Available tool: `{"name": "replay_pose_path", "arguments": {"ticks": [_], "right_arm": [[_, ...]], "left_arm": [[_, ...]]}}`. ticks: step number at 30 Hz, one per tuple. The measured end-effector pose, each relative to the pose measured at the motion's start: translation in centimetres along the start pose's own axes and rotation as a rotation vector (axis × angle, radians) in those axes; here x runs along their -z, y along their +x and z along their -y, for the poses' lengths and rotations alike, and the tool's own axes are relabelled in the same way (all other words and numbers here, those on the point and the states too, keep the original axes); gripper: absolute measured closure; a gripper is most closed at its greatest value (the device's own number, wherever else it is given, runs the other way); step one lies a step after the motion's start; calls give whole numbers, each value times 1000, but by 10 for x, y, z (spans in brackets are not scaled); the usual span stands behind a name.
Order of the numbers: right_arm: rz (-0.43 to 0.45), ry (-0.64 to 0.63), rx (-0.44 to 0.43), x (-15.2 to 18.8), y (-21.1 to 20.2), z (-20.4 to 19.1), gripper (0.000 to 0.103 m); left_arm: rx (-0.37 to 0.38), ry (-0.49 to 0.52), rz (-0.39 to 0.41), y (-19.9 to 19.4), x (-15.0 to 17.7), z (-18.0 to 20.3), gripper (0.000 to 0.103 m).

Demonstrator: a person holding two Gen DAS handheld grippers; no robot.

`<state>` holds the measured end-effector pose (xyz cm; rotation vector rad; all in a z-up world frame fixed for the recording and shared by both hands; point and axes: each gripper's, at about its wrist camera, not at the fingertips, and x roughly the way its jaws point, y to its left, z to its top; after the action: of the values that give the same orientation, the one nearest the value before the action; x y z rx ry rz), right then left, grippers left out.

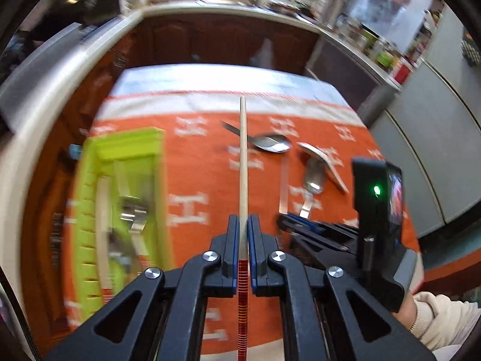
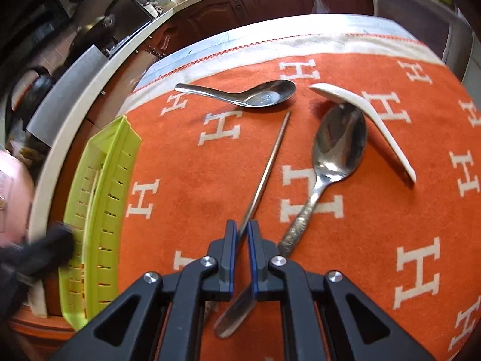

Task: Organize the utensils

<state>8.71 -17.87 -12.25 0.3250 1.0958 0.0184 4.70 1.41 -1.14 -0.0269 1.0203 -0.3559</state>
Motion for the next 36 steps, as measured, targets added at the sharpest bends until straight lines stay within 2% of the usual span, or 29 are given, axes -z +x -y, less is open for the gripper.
{"name": "replay_pose_path", "arguments": {"ticks": [3,7,13,17,18,20,22,24,27,29,31,36], "right_arm": [[9,-37,60,2,2,-15,94],[4,0,48,3,1,-19,94],[50,52,-24,4,-16,-11,94],[34,27,23,2,-7,-23,93],[27,17,43,2,-3,-26,93],[39,-16,87,2,1,-34,93],[41,-41,118,2,3,-41,93],[11,-64,153,3,11,-49,93],[22,-90,197,6,14,-56,92],[25,-98,198,6,12,-57,93],[21,-59,175,4,9,-51,103],[-16,39,58,3,-3,-31,103]], "left_arm": [[-61,-53,39,-17,0,-32,100],[-112,-129,37,-18,6,-74,100],[-123,-206,-24,12,26,-111,100],[-154,-223,-57,35,34,-120,99],[-166,-215,-56,36,36,-118,97],[-182,-195,-38,34,36,-115,81],[-189,-194,-20,30,35,-115,73],[-185,-217,-10,26,33,-118,72],[-166,-262,1,21,34,-126,72],[-160,-283,-4,20,36,-130,72],[-150,-296,-8,20,38,-133,72],[-133,-298,-2,16,41,-131,72]]}}
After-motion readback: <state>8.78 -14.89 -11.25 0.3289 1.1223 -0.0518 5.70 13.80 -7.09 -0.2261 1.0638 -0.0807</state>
